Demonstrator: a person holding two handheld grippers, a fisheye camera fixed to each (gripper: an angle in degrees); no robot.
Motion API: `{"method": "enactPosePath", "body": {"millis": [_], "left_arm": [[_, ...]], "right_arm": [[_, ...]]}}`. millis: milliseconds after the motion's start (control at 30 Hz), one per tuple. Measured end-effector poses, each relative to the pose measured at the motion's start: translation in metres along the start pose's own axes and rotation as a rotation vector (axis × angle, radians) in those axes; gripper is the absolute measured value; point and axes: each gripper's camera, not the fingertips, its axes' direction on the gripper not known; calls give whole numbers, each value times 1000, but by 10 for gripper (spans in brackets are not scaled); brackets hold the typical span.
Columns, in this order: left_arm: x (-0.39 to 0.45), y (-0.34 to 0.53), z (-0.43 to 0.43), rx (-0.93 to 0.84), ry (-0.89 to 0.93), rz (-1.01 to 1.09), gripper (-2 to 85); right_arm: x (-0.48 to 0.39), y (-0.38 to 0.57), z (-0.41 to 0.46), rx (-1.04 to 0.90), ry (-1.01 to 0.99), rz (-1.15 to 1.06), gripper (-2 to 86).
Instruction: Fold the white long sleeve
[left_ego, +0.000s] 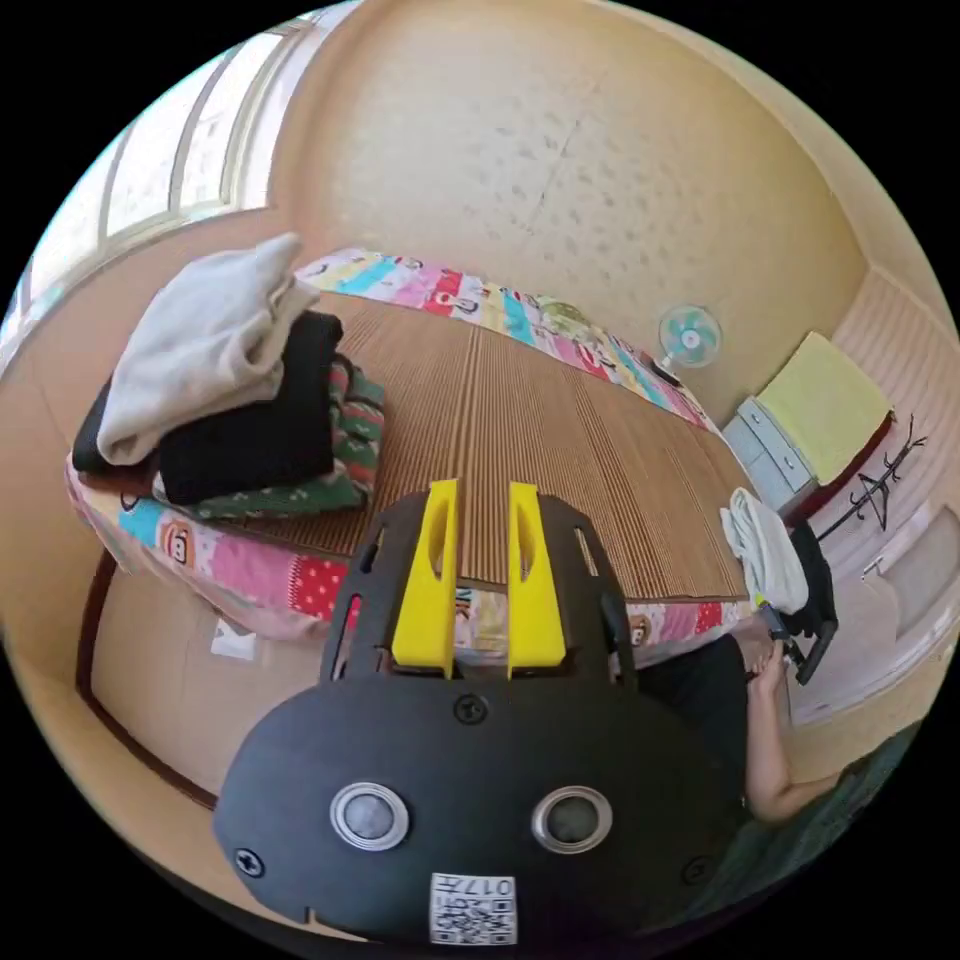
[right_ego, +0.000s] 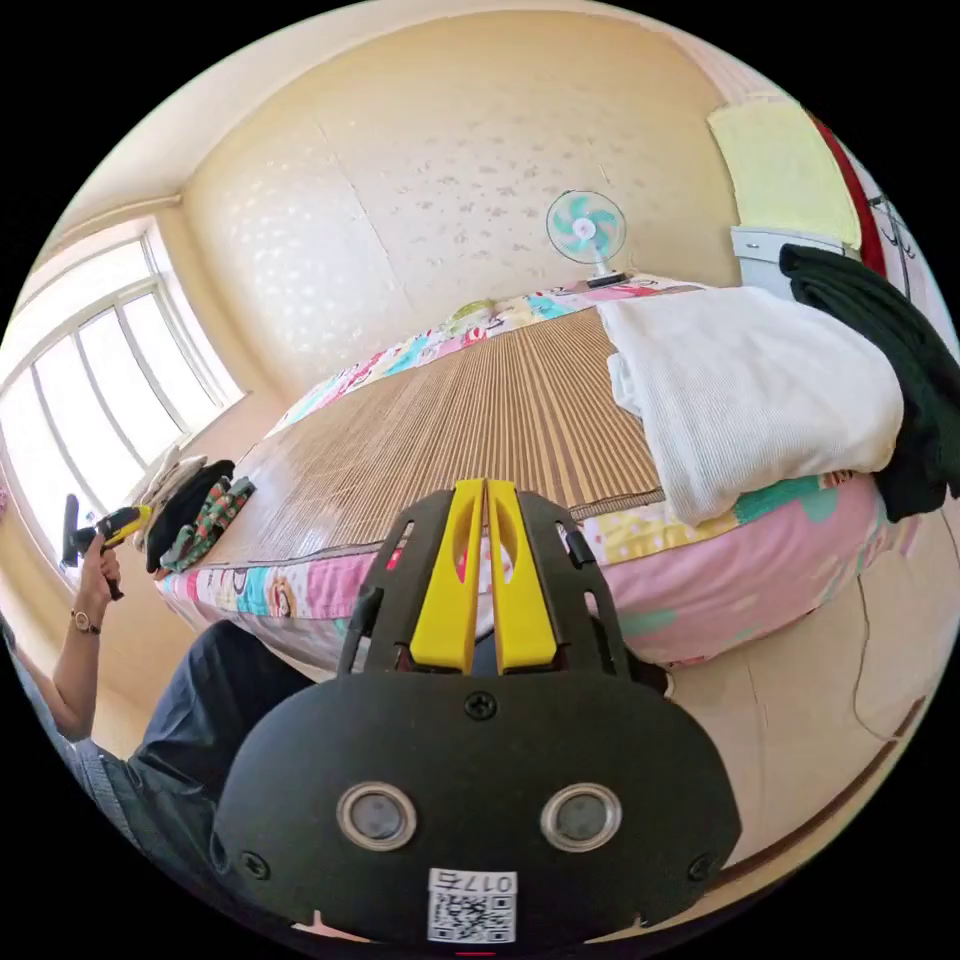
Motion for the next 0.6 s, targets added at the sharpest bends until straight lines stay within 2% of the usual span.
{"method": "enactPosePath", "body": {"millis": [67, 167, 233, 333, 400, 467, 533, 600], "left_arm": [[-17, -22, 2, 5, -103, -14, 104], [-46, -52, 42, -171, -227, -63, 132], [-57, -51, 63, -200, -214, -84, 125], [-80, -34, 83, -191, -24, -290, 89], [-94, -18, 83, -100, 322, -531, 51], [-67, -21, 75, -21, 491, -468, 44], [-15, -32, 59, -11, 522, -280, 43], [71, -31, 34, -1, 626, 24, 43]], "right_arm": [[-10, -4, 20, -71, 13, -34, 8], [-27, -6, 40, -131, 37, -84, 5], [-37, -2, 47, -143, 44, -114, 5], [-42, 0, 56, -156, 32, -125, 5], [-42, 0, 63, -172, 25, -108, 5], [-45, 0, 69, -188, 23, -111, 5], [-50, 0, 77, -217, 34, -130, 5], [-53, 0, 83, -236, 56, -146, 5]]}}
